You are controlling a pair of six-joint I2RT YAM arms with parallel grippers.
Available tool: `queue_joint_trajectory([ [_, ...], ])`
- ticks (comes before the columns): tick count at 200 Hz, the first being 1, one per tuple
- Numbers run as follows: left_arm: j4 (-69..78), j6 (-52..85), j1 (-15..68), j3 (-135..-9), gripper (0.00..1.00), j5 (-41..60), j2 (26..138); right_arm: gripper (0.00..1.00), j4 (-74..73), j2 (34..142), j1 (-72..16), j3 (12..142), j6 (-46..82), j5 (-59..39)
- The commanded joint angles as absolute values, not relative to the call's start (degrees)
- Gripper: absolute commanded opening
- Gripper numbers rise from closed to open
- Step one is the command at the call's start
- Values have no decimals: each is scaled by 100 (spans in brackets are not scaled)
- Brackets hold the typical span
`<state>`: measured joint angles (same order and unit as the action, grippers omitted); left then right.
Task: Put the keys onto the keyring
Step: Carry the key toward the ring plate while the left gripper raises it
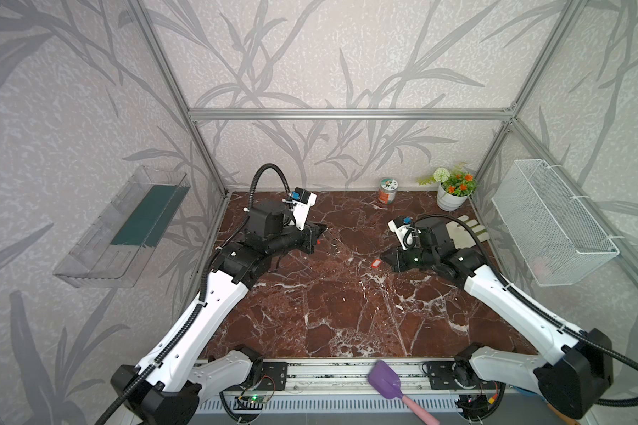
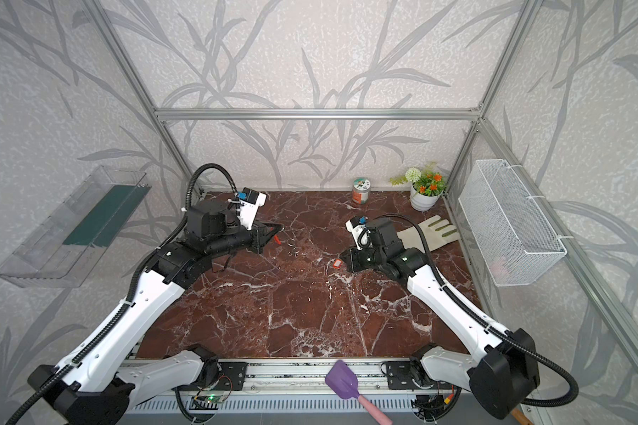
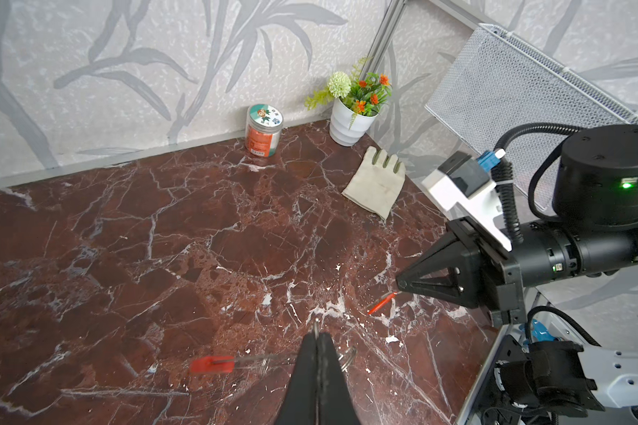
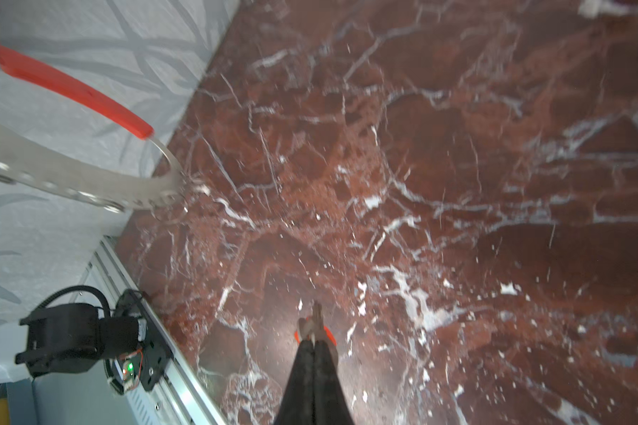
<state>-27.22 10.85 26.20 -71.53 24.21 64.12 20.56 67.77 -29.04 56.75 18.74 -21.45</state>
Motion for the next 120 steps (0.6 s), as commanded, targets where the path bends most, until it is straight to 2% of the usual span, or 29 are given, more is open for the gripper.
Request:
queue_joint_trajectory([
  [1,-2552,890,2613,-7460,0,2862,6483,0,684,6577,-2889,5712,1881,-2155],
  [49,-2532,777,2624,-7807,0,3550,6753,0,-340,6671,-2945,6057,1296,-2432],
  [120,-2852,465,2637,-8230,0,3730,6983,0,-1283,6949,-3065,6428,532,-2799],
])
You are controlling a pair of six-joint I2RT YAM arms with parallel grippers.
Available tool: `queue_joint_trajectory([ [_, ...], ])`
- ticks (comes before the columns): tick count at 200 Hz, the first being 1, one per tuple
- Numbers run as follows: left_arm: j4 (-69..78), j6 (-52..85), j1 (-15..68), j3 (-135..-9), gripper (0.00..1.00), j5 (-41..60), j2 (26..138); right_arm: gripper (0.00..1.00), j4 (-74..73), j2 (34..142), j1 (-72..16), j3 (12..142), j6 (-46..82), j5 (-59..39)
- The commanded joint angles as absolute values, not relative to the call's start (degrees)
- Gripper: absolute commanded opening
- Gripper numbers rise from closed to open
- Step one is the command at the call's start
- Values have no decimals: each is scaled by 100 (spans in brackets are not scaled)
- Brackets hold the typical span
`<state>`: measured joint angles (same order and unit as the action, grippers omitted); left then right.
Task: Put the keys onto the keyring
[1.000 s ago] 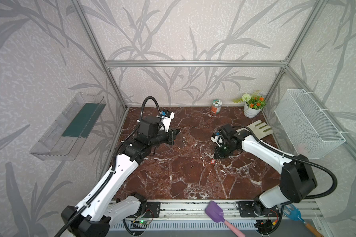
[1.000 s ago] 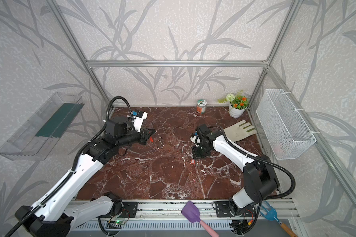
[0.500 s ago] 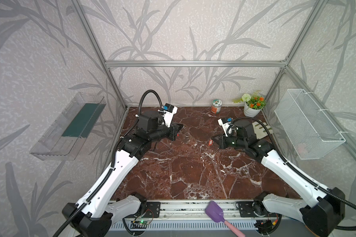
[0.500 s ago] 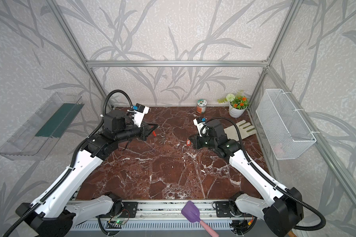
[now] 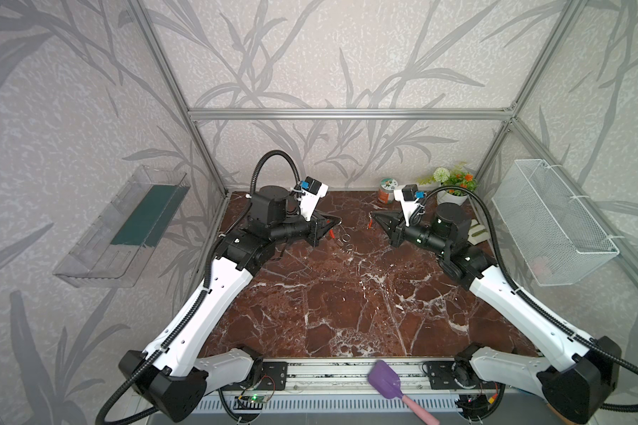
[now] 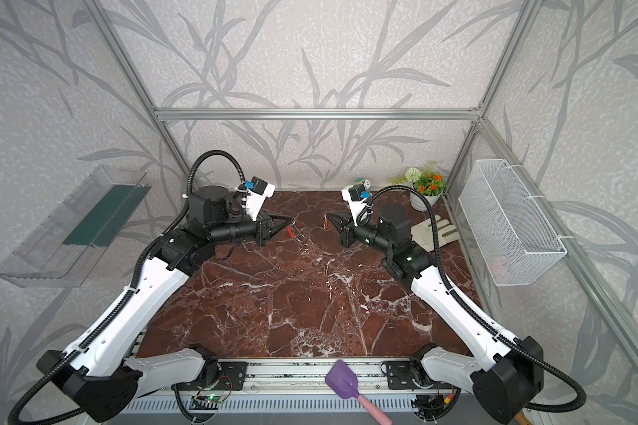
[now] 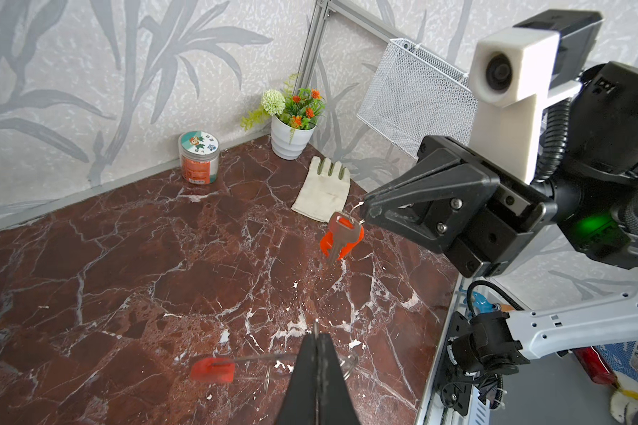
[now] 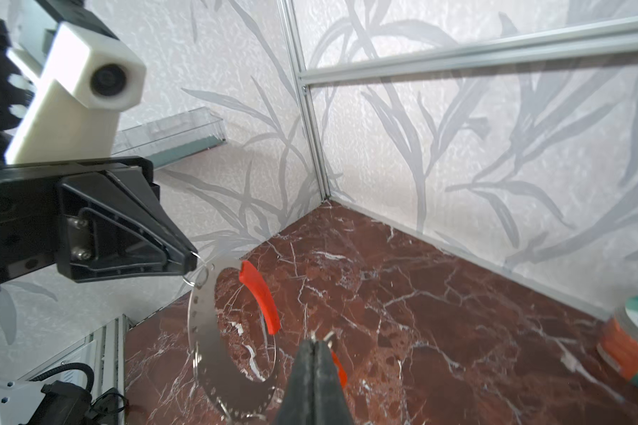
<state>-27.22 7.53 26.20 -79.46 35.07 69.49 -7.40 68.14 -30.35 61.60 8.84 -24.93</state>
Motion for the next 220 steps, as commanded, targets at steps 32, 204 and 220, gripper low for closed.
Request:
queue_joint_trajectory([
  [32,-3117,306,2656,-8398,0,3866,7088,0,-1785,7102,-3084,6429,471,-3131],
  [204,-3061,281,2678,-8471,0,3806,7043,0,-1511,7435,-3642,6689,-83,-3166],
  [220,-3022,322,2679,-8466,0,3779,7056,0,-1503,7436,-3669,6657,-135,-3116],
])
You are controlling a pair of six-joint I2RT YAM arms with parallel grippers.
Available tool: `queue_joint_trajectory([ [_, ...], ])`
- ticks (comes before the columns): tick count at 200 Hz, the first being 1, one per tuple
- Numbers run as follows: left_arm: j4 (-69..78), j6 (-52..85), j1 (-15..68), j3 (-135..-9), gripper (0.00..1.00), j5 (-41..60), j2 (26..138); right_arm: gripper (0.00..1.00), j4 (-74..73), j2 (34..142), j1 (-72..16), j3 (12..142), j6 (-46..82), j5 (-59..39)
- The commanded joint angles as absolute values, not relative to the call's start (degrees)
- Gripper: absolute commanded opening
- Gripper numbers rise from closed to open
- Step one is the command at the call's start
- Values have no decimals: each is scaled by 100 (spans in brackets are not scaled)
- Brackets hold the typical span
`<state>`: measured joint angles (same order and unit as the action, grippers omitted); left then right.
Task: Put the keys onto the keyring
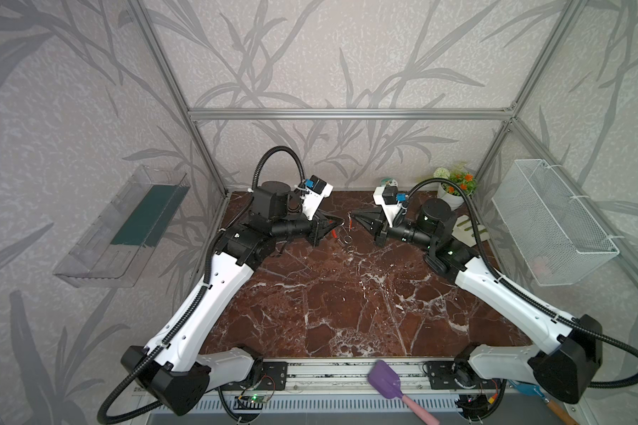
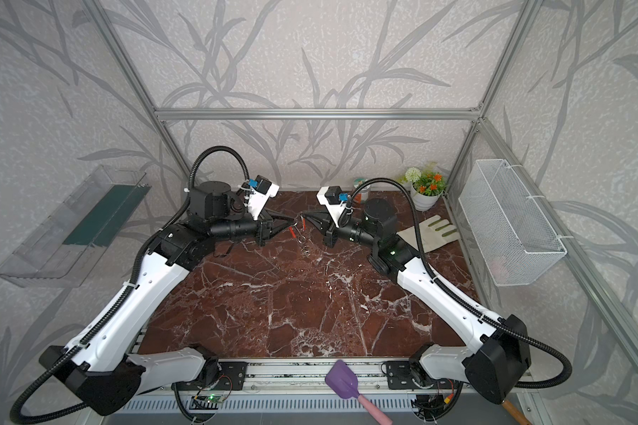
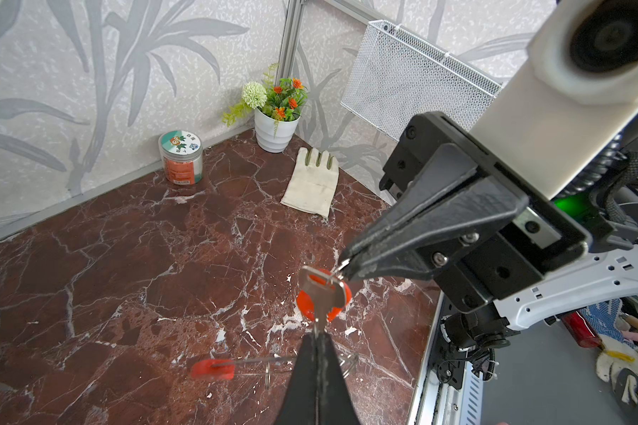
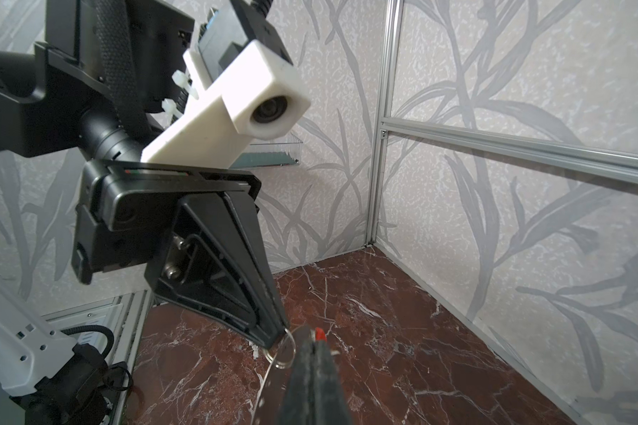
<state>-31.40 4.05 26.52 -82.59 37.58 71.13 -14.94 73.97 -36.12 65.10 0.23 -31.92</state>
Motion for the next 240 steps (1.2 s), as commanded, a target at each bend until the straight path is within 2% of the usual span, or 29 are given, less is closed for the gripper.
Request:
queue_joint_trajectory([
  [1,-3018,324,2680,-8469,0,3779,7061,0,-1499,7436,-3671,6651,-133,-3114],
  [240,-2874,501,2676,-8389,0,3634,7046,0,-1358,7374,-3850,6519,-442,-2901],
])
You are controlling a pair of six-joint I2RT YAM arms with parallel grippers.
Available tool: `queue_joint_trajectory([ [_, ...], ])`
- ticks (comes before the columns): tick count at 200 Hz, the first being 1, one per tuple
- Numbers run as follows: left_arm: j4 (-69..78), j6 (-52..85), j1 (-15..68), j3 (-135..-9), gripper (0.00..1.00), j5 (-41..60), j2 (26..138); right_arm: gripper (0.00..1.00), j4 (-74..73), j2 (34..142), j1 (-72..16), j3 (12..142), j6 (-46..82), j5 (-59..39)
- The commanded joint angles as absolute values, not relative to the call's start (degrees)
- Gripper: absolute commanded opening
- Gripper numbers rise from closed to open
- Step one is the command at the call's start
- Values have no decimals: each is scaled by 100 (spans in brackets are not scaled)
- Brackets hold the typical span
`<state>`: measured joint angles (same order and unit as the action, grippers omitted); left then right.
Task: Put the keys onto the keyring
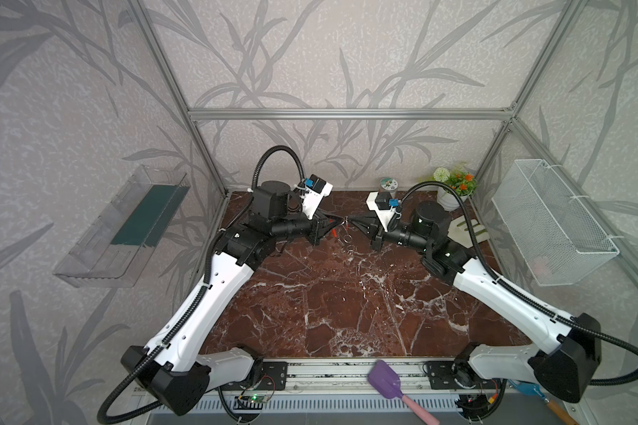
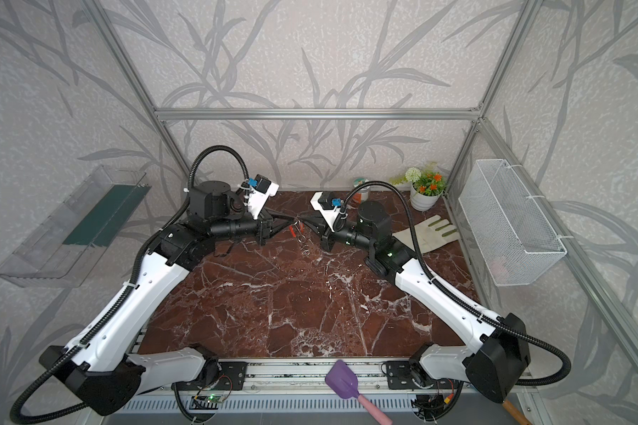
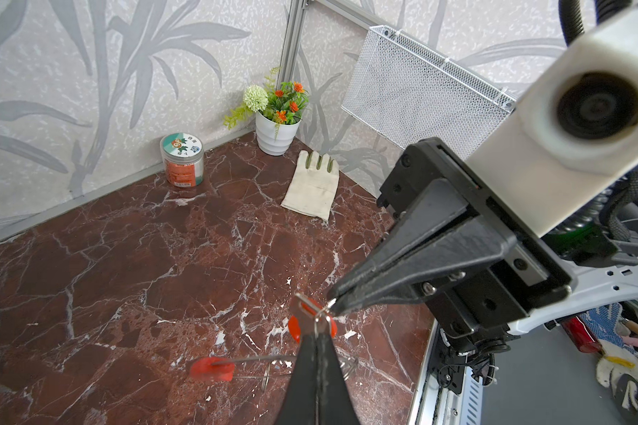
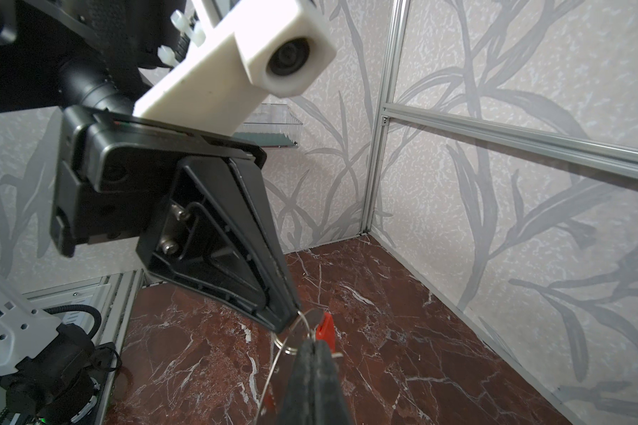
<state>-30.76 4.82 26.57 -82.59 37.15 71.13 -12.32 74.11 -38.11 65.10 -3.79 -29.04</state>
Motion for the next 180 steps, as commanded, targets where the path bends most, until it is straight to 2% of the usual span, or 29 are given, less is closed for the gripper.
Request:
queue_joint_trajectory([
  [1,-2870,501,2674,-8382,0,3627,7047,0,-1356,7374,-3850,6516,-441,-2901],
  [180,-2902,483,2678,-8398,0,3685,7108,0,-1436,7430,-3883,6503,-466,-2761],
])
